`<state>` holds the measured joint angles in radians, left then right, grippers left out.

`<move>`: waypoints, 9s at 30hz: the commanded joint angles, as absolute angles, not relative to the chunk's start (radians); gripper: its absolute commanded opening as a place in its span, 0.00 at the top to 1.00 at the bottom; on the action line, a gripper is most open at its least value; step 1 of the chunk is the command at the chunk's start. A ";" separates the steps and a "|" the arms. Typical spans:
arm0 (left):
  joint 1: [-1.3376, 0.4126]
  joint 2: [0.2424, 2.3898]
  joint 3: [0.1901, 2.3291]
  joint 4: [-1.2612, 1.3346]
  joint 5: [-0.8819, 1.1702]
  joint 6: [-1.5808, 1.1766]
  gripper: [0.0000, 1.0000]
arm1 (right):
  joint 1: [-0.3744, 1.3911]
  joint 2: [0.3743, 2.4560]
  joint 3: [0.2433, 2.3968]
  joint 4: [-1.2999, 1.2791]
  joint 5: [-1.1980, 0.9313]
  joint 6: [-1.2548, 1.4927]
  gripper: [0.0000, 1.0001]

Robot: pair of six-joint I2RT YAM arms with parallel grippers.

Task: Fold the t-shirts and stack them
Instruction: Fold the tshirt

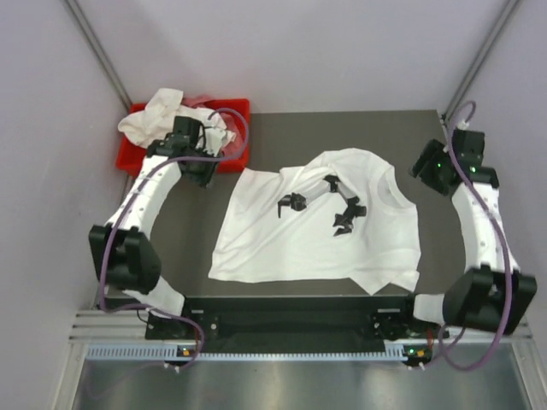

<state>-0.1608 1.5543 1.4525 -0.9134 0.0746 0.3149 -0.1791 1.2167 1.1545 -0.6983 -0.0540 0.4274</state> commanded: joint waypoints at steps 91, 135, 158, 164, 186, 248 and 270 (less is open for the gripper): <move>-0.305 2.069 1.618 -0.548 -0.149 0.373 0.53 | 0.051 2.261 2.037 -0.644 -0.241 0.555 0.44; -0.273 2.069 1.638 -0.746 0.134 0.434 1.00 | -0.069 2.238 2.071 -0.508 -0.411 0.677 1.00; -0.284 1.896 1.726 -0.614 -0.159 0.476 1.00 | -0.247 1.973 2.039 -0.609 -0.643 0.548 1.00; -0.284 1.810 1.609 -0.680 -0.141 0.521 1.00 | -0.281 1.719 1.687 -0.721 -0.624 0.463 1.00; -0.284 1.808 1.428 -0.537 -0.202 0.621 1.00 | -0.471 1.335 0.949 -0.816 -0.565 0.434 1.00; -0.198 1.868 1.554 -0.779 -0.122 0.203 0.64 | -0.367 1.658 1.291 -0.667 -0.206 0.378 0.33; -0.141 1.986 1.378 -0.702 0.176 0.144 0.60 | -0.233 2.083 1.624 -0.612 -0.298 0.388 0.98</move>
<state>-0.1394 1.9797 1.4117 -0.6712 0.1131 0.1242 -0.2291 2.0781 1.5471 -0.6395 -0.3077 0.3698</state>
